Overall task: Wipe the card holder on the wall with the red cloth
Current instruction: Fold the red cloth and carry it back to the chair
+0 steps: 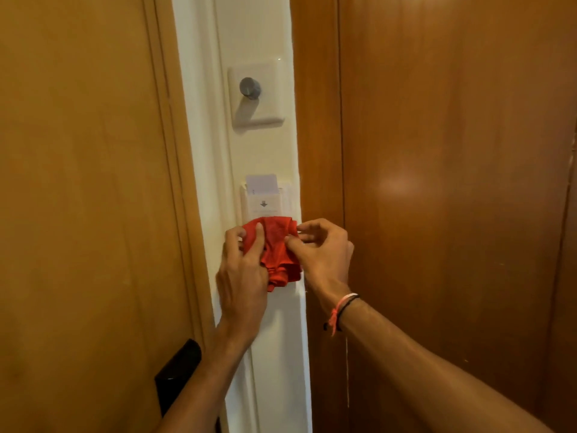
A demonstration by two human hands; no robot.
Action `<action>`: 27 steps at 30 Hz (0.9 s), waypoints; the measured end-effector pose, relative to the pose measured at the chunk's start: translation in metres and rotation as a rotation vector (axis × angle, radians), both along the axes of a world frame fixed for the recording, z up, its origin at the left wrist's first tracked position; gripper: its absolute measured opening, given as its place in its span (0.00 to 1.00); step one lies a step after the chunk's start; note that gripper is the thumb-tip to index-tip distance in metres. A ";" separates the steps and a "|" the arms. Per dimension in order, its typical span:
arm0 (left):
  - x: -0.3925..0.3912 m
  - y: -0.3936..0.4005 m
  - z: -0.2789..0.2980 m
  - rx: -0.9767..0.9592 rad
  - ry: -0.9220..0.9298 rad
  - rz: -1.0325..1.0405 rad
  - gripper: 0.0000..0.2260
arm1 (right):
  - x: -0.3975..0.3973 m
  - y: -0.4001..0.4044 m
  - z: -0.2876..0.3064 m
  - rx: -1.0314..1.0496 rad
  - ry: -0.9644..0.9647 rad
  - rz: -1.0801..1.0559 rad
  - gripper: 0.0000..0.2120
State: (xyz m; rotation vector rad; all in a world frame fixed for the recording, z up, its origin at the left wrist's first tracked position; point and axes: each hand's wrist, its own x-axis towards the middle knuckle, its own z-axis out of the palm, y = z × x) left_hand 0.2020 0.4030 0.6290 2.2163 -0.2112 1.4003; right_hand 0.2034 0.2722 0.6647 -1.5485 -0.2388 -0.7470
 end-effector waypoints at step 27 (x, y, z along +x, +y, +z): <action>-0.002 -0.007 0.016 -0.074 -0.002 -0.173 0.21 | -0.005 -0.009 0.001 0.021 0.098 -0.040 0.08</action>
